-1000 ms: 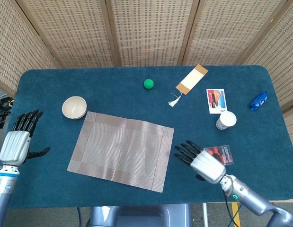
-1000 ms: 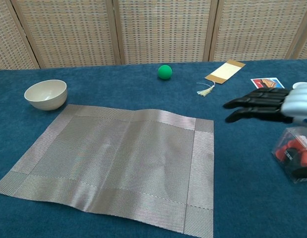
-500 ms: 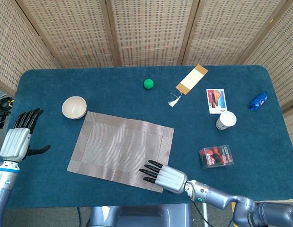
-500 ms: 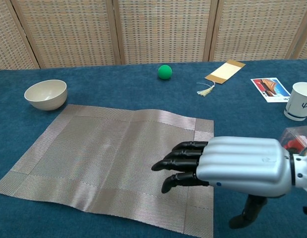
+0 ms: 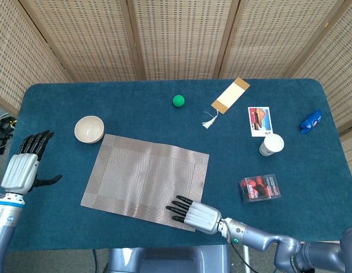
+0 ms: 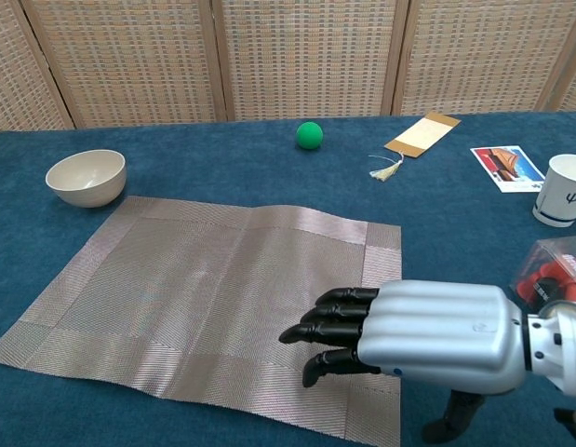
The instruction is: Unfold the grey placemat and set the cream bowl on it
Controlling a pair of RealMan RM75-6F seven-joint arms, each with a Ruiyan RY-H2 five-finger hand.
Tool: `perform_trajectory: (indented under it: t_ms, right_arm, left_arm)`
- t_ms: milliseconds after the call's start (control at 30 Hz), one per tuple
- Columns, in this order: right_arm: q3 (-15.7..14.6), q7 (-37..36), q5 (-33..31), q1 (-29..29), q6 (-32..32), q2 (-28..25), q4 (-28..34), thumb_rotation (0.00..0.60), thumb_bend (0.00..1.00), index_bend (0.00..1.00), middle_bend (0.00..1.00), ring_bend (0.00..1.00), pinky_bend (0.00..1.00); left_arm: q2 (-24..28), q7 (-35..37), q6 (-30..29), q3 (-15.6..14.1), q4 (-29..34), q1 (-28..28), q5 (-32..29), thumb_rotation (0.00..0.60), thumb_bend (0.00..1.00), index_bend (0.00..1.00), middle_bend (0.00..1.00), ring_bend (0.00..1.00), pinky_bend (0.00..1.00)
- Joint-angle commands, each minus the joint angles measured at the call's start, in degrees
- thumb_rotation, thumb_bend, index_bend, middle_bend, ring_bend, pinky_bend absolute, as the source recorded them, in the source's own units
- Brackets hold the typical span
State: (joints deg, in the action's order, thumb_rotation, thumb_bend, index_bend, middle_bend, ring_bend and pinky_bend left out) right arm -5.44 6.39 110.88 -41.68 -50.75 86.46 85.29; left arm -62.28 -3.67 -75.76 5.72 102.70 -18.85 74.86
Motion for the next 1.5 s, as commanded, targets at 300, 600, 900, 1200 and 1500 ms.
perform_trajectory:
  t_ms: [300, 600, 900, 1200, 1500]
  right_arm:
    - [-1.4, 0.5, -0.1, -1.0, -0.7, 2.8, -3.5, 0.600, 0.00, 0.24, 0.00, 0.00, 0.00]
    - [-1.7, 0.0, -0.6, -2.2, -0.9, 4.8, -5.3, 0.600, 0.00, 0.24, 0.01, 0.00, 0.00]
    - [-1.6, -0.2, -1.4, -3.1, -2.0, 5.9, -6.7, 0.600, 0.15, 0.24, 0.02, 0.00, 0.00]
    - [-1.8, -1.0, -2.2, -3.6, -3.0, 6.6, -7.9, 0.600, 0.39, 0.24, 0.02, 0.00, 0.00]
    - [-2.6, -1.8, -2.8, -3.7, -3.5, 6.8, -8.6, 0.600, 0.52, 0.25, 0.03, 0.00, 0.00]
  left_arm:
    - [-0.2, -0.2, 0.6, 0.4, -0.1, 0.0, 0.0, 0.600, 0.00, 0.00, 0.00, 0.00, 0.00]
    - [-0.3, -0.2, 1.1, 0.7, -0.3, 0.0, 0.1, 0.600, 0.00, 0.00, 0.00, 0.00, 0.00]
    - [-0.3, 0.0, 1.6, 1.0, -0.5, 0.0, 0.1, 0.600, 0.00, 0.00, 0.00, 0.00, 0.00]
    - [-0.4, 0.0, 2.0, 1.2, -0.5, -0.1, 0.3, 0.600, 0.00, 0.00, 0.00, 0.00, 0.00]
    - [-0.4, 0.1, 2.3, 1.4, -0.5, -0.1, 0.3, 0.600, 0.00, 0.00, 0.00, 0.00, 0.00]
